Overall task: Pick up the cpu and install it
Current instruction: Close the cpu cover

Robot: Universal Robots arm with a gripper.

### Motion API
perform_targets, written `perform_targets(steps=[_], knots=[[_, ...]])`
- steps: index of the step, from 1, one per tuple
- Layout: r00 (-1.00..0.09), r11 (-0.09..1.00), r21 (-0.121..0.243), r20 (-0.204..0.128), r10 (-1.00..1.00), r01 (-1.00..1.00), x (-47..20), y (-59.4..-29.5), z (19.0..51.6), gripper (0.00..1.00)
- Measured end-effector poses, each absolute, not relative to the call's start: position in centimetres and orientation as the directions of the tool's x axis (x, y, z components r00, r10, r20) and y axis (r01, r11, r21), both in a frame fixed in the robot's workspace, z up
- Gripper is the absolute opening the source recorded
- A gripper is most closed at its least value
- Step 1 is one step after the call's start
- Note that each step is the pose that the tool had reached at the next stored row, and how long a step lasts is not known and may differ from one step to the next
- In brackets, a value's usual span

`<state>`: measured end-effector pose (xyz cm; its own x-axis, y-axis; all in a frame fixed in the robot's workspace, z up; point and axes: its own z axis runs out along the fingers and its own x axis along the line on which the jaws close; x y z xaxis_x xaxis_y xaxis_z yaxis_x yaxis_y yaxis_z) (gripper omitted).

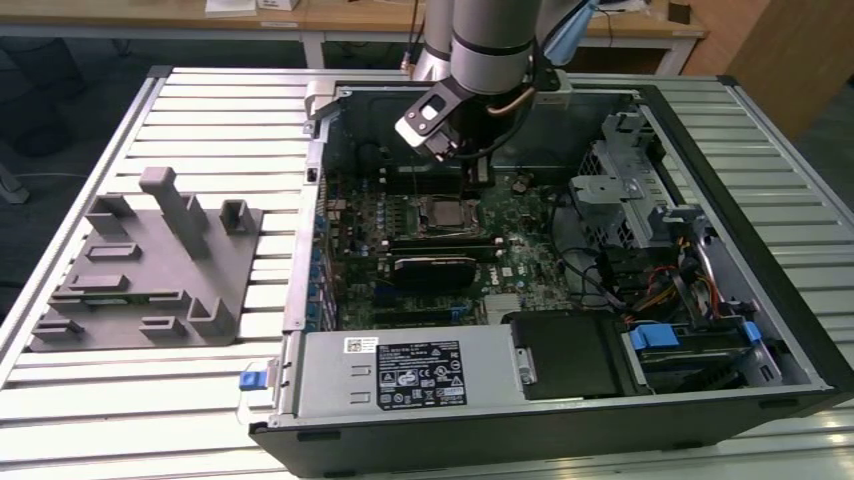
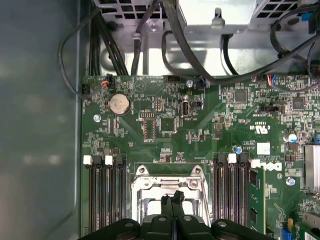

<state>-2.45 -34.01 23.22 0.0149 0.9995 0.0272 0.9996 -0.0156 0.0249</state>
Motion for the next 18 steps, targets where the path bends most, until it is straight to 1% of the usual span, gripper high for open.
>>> perform_targets(steps=[11, 18], knots=[[0.015, -0.016, 0.025, 0.027, 1.000, 1.000, -4.3, -34.0, 22.8, 0.11], [0.008, -0.008, 0.025, 0.027, 1.000, 1.000, -4.3, -34.0, 22.8, 0.11]])
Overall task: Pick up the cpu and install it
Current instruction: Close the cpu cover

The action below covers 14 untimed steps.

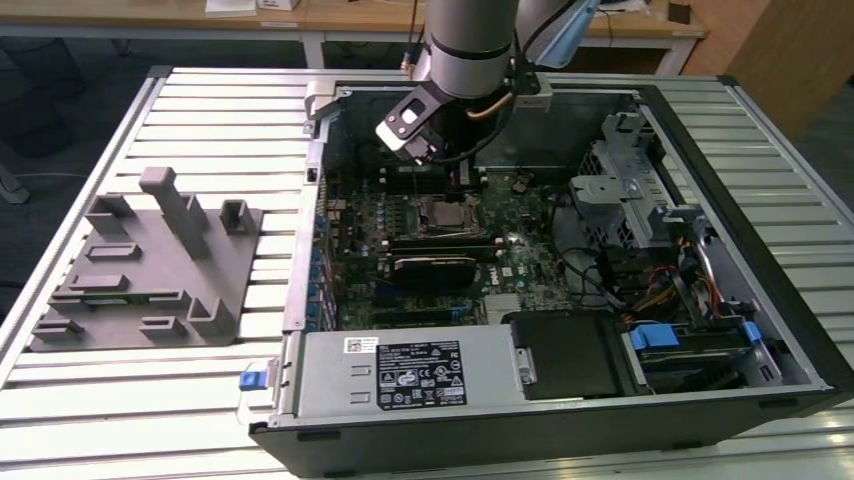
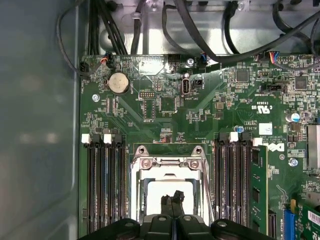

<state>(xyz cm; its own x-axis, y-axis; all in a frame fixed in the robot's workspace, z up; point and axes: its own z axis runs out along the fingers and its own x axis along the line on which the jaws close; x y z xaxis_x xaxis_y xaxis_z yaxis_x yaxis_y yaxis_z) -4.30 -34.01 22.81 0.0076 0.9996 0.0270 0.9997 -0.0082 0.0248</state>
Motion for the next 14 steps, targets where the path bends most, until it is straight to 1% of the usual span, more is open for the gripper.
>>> perform_targets(steps=[4, 14], knots=[[-0.038, 0.037, 0.025, 0.027, 0.999, 0.999, -4.31, -34.01, 22.77, 0.11], [-0.207, 0.206, 0.025, 0.027, 0.978, 0.978, -4.31, -34.01, 22.68, 0.11]])
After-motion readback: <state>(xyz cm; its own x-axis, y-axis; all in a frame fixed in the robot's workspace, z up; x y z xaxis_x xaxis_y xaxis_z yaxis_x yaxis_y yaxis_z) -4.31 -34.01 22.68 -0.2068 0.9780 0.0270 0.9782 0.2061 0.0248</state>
